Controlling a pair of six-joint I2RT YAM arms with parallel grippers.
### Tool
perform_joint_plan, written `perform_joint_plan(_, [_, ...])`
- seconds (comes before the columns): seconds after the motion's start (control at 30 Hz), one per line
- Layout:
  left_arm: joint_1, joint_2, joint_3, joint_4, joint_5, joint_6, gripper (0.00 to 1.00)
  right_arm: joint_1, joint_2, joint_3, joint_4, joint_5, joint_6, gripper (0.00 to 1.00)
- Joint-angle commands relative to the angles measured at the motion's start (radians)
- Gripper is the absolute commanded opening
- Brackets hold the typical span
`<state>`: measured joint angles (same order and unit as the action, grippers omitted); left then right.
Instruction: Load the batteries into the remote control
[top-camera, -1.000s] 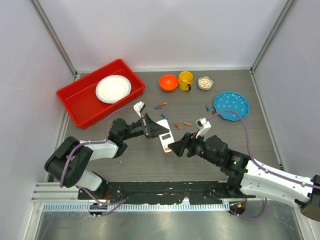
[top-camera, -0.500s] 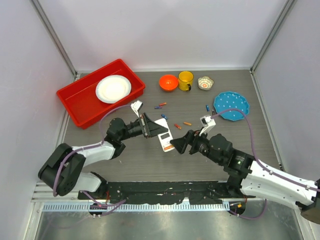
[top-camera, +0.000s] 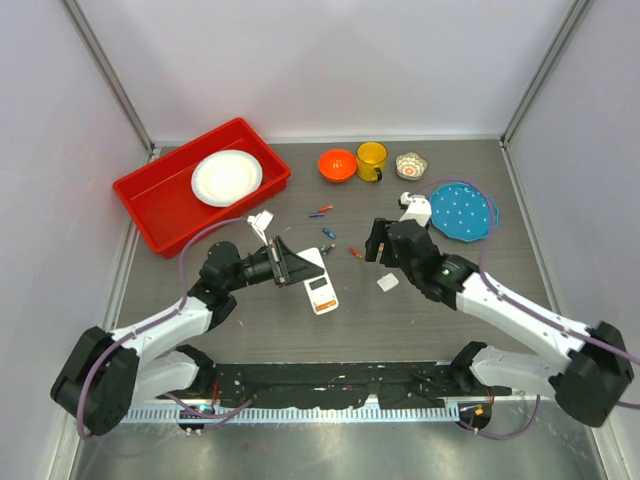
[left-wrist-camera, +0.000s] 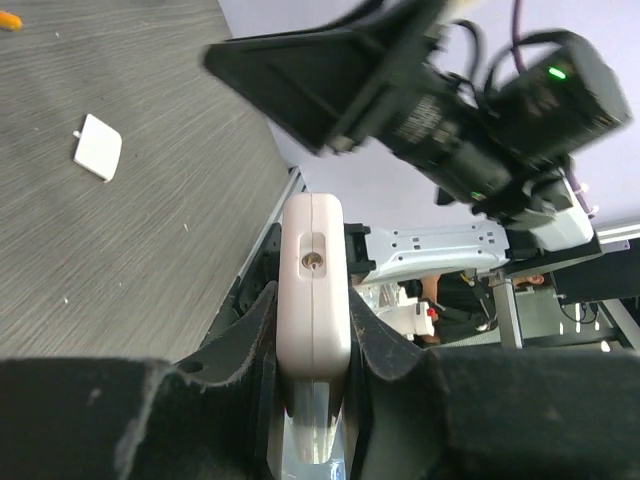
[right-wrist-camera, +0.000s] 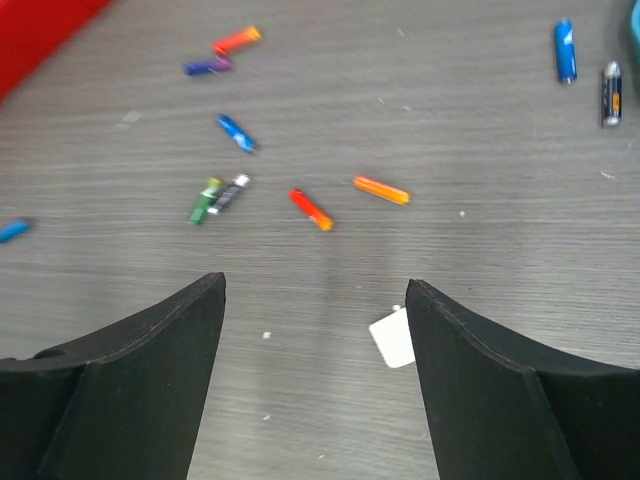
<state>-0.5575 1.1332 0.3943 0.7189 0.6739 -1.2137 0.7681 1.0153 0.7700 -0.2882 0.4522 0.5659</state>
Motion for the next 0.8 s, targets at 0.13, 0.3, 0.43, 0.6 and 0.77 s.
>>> perform_joint_plan(0.13, [0.073, -0.21, -0.028, -0.145, 0.01, 0.043, 0.0, -0.053, 0.338, 0.096, 0.283, -0.168, -0.144, 0.71])
perform_joint_plan(0.3, [0.1, -0.242, -0.038, -0.154, 0.045, 0.036, 0.0, -0.055, 0.613, 0.311, 0.221, -0.213, -0.277, 0.68])
perform_joint_plan(0.43, [0.107, -0.248, -0.044, -0.133, 0.067, 0.025, 0.0, -0.053, 0.732, 0.356, 0.28, -0.221, -0.323, 0.68])
perform_joint_plan(0.6, [0.113, -0.259, -0.041, -0.124, 0.088, 0.019, 0.0, -0.053, 0.836, 0.411, 0.319, -0.218, -0.354, 0.67])
perform_joint_plan(0.77, [0.119, -0.26, -0.044, -0.122, 0.099, 0.022, 0.0, -0.053, 0.881, 0.42, 0.374, -0.221, -0.344, 0.66])
